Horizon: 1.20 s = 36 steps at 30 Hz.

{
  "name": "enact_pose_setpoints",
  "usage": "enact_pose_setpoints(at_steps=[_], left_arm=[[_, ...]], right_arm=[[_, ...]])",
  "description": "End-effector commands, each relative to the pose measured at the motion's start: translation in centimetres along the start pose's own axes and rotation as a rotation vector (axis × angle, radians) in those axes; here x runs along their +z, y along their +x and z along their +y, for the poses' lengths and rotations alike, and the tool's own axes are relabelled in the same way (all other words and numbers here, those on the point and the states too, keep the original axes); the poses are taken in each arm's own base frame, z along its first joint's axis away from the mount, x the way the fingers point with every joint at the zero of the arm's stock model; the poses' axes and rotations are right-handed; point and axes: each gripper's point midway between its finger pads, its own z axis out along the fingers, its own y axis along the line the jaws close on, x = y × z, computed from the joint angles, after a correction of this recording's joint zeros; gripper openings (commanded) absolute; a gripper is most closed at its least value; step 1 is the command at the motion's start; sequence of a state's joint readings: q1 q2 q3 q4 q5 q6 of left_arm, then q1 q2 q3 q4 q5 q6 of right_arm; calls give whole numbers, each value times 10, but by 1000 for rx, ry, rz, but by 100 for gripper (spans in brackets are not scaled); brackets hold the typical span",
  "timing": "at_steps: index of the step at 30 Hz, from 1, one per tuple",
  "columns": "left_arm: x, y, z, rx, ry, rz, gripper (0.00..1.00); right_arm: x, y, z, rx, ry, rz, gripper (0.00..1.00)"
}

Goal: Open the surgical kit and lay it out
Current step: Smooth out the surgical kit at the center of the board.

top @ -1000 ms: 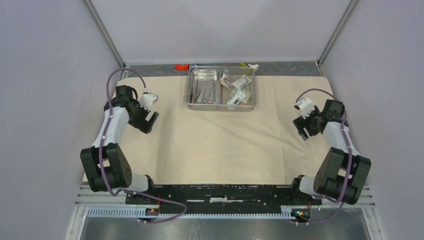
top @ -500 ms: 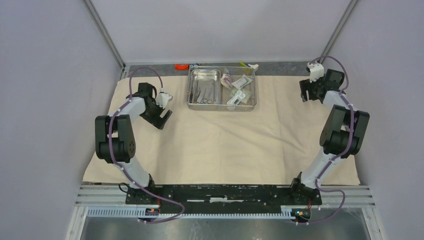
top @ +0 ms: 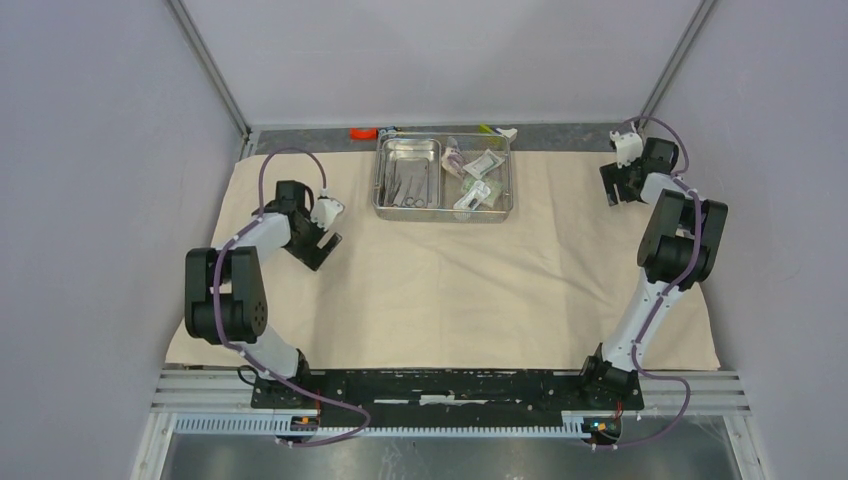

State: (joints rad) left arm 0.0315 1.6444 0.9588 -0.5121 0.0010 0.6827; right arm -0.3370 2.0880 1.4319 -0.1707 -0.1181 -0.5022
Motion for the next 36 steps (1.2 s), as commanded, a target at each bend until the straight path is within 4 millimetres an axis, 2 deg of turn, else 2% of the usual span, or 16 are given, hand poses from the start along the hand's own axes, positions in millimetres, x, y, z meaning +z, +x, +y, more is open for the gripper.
enact_pose_setpoints(at_steps=[1, 10, 19, 27, 29, 32, 36], left_arm=[[6, 60, -22, 82, 41, 186, 100], [3, 84, -35, 90, 47, 220, 100], [-8, 105, -47, 113, 48, 245, 100], [-21, 111, -51, 142, 47, 238, 100], [-25, 100, -47, 127, 40, 204, 100], [-37, 71, -48, 83, 81, 109, 100], [-62, 11, -60, 111, 160, -87, 100]], right_arm=[[3, 13, -18, -53, 67, 49, 77], [7, 30, -40, -109, 122, 120, 77], [19, 39, -49, -158, 141, 171, 77], [19, 30, -59, -172, 164, 172, 77], [13, 22, -58, -170, 156, 143, 77], [-4, 3, -56, -150, 132, 75, 77], [-41, -30, -47, -126, 87, -64, 78]])
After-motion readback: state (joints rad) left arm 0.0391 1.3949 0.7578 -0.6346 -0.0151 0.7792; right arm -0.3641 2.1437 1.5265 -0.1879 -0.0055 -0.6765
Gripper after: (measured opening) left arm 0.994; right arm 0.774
